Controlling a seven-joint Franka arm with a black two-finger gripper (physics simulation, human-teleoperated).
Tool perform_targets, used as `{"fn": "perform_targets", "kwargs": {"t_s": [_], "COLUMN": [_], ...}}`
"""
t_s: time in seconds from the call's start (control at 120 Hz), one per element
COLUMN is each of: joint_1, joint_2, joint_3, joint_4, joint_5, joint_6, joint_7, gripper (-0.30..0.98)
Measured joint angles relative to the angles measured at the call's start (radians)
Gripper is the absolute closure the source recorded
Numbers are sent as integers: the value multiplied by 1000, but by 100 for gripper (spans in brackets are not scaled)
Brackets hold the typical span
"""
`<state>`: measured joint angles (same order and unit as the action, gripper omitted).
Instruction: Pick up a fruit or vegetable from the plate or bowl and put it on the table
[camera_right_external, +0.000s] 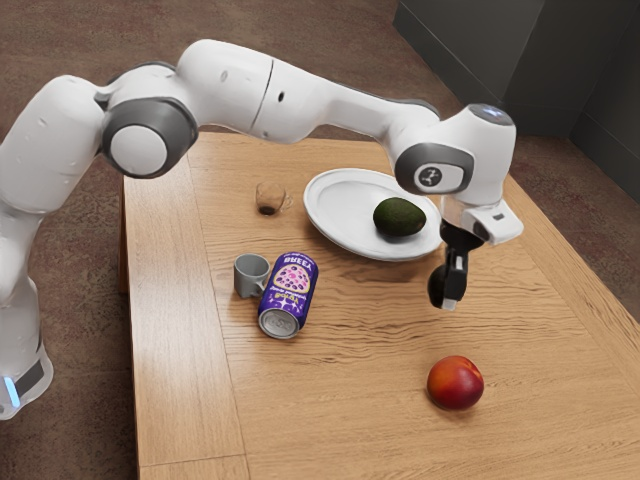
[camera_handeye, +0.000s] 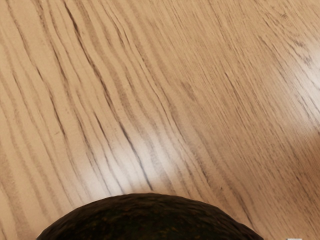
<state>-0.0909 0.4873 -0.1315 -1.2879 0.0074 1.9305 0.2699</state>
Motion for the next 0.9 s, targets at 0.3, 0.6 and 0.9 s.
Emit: {"fn": "perform_targets", "kwargs": {"t_s": [0.3, 0.6, 0.9], "joint_1": [0, -5, -7], "joint_2": [-4, -11, -183], "joint_3": [-1, -5, -1], "joint_4": [-1, 0, 0], "joint_5": [12, 21, 19], "joint_6": [55, 62, -105], "joint_7": [-60, -92, -121], "gripper": [4, 2, 0]}}
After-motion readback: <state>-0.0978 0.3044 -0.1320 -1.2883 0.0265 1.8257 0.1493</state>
